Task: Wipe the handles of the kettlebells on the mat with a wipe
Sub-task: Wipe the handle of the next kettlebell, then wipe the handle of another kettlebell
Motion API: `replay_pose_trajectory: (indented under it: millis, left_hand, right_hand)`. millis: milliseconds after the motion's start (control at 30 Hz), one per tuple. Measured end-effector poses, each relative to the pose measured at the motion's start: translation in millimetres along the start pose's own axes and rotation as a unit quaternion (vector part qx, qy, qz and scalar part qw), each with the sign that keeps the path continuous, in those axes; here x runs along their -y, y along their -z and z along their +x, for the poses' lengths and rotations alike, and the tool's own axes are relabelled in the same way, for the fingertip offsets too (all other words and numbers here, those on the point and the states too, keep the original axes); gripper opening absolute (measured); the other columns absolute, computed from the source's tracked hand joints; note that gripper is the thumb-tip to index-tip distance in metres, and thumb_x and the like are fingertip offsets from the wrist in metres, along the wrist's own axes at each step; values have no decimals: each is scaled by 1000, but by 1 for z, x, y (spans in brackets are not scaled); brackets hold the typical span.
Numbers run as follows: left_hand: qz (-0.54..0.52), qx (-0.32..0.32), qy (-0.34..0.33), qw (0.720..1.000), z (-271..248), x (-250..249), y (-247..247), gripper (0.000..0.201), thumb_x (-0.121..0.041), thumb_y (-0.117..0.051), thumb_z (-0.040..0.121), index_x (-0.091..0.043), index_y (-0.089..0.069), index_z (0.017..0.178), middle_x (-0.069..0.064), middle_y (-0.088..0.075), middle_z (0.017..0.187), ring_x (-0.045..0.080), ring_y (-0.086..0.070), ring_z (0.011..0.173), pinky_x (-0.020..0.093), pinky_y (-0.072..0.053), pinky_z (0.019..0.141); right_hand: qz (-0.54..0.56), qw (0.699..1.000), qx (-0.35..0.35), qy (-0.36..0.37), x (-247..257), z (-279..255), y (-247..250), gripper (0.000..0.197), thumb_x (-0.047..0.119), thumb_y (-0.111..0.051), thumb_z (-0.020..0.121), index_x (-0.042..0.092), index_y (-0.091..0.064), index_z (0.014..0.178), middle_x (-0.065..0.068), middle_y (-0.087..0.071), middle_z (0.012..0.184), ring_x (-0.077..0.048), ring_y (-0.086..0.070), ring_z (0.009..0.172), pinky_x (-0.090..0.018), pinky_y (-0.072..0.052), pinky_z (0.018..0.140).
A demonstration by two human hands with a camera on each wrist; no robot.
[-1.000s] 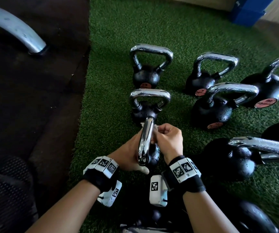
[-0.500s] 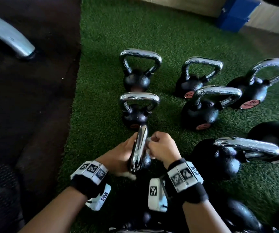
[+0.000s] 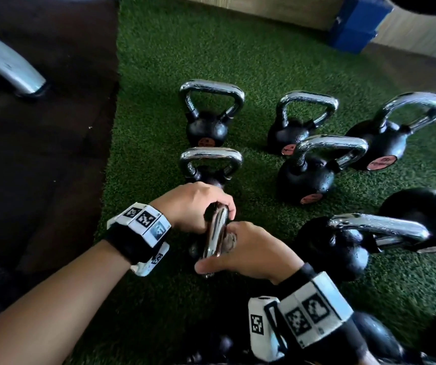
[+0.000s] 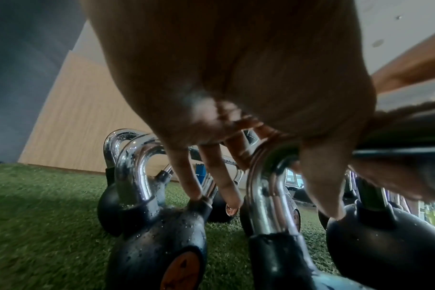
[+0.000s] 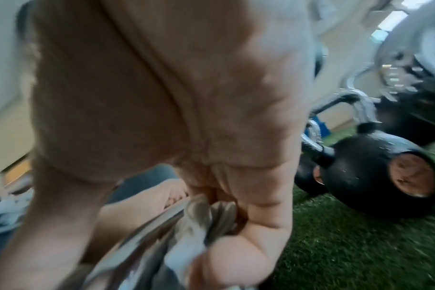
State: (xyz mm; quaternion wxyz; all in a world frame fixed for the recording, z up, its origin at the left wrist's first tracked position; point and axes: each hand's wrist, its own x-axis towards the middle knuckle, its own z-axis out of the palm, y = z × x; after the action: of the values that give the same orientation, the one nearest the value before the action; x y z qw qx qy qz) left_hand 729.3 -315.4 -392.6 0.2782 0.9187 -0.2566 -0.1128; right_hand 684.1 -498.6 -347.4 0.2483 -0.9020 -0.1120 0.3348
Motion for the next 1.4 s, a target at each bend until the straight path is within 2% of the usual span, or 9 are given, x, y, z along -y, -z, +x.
replay_pose_trajectory:
  millis: [167, 267, 367, 733, 867, 967, 1100, 1200, 1400]
  left_hand:
    - [117, -131, 73, 982, -22, -8, -5, 26, -44, -62, 73, -43, -63, 99, -19, -71, 86, 8, -67, 82, 32, -48, 83]
    - [86, -219, 158, 959, -43, -17, -20, 28, -47, -60, 71, -39, -66, 97, -17, -72, 87, 11, -70, 85, 35, -50, 80]
    - [33, -250, 210, 944, -64, -27, -33, 36, -50, -64, 71, -38, -67, 104, -17, -72, 93, 10, -69, 87, 33, -55, 76]
    - [43, -239, 240, 940, -81, -37, -29, 34, -44, -84, 78, -33, -77, 109, -19, -76, 81, -2, -69, 70, 30, -61, 72]
    - [55, -210, 239, 946, -81, -42, -30, 30, -58, -74, 81, -37, -77, 103, -25, -68, 67, -7, -64, 64, 7, -44, 59]
    - [50, -189, 236, 952, -84, -42, -27, 30, -57, -77, 81, -39, -76, 105, -29, -65, 67, -11, -64, 69, 4, -42, 58]
    - [63, -31, 250, 966, -87, -39, -2, 66, -49, -82, 81, -50, -53, 141, -27, -72, 112, -15, -64, 90, 1, -44, 74]
    - [74, 29, 288, 954, -88, -47, 28, 81, -39, -77, 89, -46, -32, 156, -23, -59, 143, -1, -61, 122, 19, -52, 97]
    - [69, 2, 325, 943, -93, -81, 87, 48, -36, -70, 94, -38, -58, 141, -16, -68, 130, -7, -68, 99, 12, -53, 87]
  right_hand:
    - [-54, 995, -77, 21, 2, 0, 2, 46, 52, -91, 52, 21, -62, 69, 8, -60, 66, -3, -52, 59, -15, -31, 40]
    - [-89, 991, -90, 48, -3, -1, 17, 37, 38, -90, 56, 21, -74, 84, 5, -68, 78, -11, -63, 72, -18, -45, 53]
    - [-164, 977, -71, 119, -4, 0, 32, 28, 27, -81, 68, 23, -75, 95, 3, -68, 92, -19, -66, 88, -34, -57, 79]
    - [-291, 917, -42, 271, -27, 8, 55, 24, 23, -64, 95, 20, -65, 118, 2, -52, 114, -17, -51, 108, -33, -48, 93]
    - [-343, 886, -57, 306, -32, 10, 59, 26, 21, -54, 99, 19, -60, 124, 1, -54, 121, -15, -48, 112, -24, -37, 96]
    - [-389, 867, -45, 308, -27, 12, 56, 23, 21, -54, 99, 19, -61, 121, 0, -55, 121, -18, -52, 113, -25, -40, 94]
    - [-266, 935, -7, 235, -24, 7, 76, 25, 10, -58, 94, 11, -71, 115, -12, -66, 118, -30, -63, 110, -37, -52, 94]
    - [-199, 954, -39, 219, -23, -11, 113, 38, 6, -58, 93, 18, -69, 127, -7, -65, 130, -25, -63, 118, -35, -52, 102]
    - [-214, 939, -139, 231, -27, -51, 200, 28, 2, -58, 90, 20, -65, 111, -8, -69, 107, -27, -69, 97, -39, -59, 83]
